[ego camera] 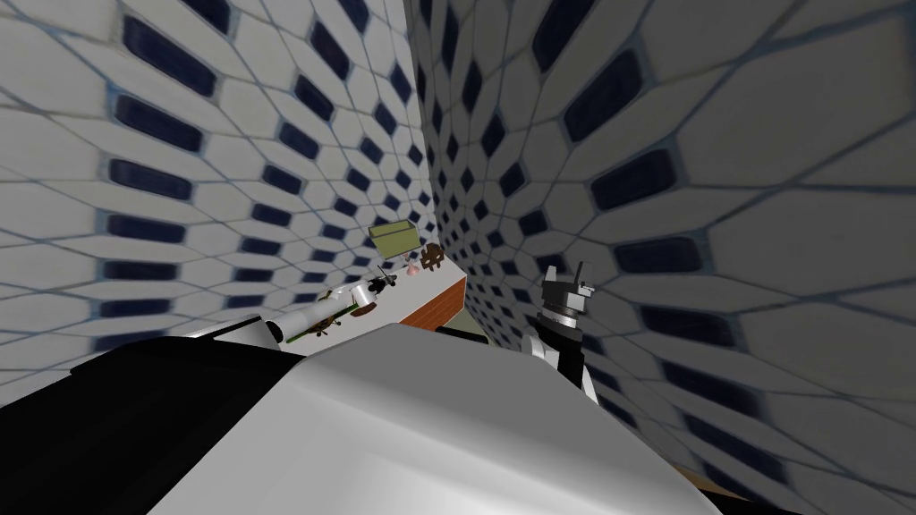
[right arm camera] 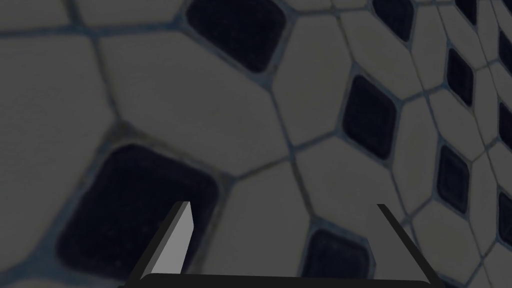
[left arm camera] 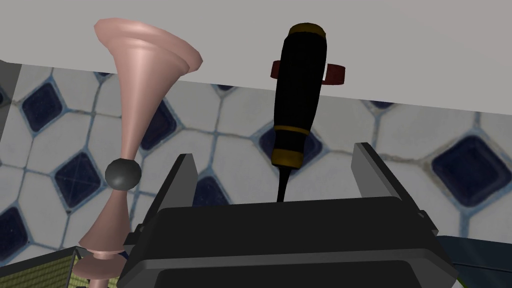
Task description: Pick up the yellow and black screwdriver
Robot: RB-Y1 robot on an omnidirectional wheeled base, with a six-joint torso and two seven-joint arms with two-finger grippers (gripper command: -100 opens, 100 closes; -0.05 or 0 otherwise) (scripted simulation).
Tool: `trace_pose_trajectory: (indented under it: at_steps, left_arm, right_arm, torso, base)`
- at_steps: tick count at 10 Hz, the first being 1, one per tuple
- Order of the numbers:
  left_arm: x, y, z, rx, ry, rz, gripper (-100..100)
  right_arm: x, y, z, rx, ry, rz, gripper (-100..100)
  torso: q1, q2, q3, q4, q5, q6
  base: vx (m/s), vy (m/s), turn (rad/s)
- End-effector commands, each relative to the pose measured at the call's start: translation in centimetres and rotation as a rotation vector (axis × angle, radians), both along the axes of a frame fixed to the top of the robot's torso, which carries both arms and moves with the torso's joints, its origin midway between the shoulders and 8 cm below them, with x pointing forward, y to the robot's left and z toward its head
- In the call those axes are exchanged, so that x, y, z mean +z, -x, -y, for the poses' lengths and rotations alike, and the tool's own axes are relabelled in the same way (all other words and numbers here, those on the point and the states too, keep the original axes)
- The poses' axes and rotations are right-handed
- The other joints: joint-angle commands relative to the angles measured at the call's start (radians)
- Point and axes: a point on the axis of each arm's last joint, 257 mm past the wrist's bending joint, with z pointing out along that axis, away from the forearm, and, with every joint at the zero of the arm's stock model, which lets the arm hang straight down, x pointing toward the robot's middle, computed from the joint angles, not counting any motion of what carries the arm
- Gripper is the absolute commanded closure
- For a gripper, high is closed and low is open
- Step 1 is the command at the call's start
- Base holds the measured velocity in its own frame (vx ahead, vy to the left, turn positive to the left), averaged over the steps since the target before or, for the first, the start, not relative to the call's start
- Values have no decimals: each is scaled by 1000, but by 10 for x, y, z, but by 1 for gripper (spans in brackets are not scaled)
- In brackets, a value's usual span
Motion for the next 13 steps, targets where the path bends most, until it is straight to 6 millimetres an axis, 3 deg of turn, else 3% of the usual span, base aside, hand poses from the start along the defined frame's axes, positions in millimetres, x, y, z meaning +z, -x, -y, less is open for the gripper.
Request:
trace_pose_trajectory:
  at_steps: [1,3,6,13]
  left_arm:
    - [0,0,0,0,0,0,-100]
    - [0,0,0,0,0,0,-100]
    - [-7,1,26,-59,1,-3,-100]
    - [-7,1,26,-59,1,-3,-100]
  right_arm:
    - [0,0,0,0,0,0,0]
    - [0,0,0,0,0,0,0]
    - [0,0,0,0,0,0,0]
    - [0,0,0,0,0,0,0]
  torso:
    - [0,0,0,0,0,0]
    - [0,0,0,0,0,0]
    - [-5,-3,-2,-1,-1,-1]
    - [-1,-1,0,0,0,0]
  base:
    - [-3,4,-11]
    - [0,0,0]
    - [51,-57,173]
    - [2,-3,8]
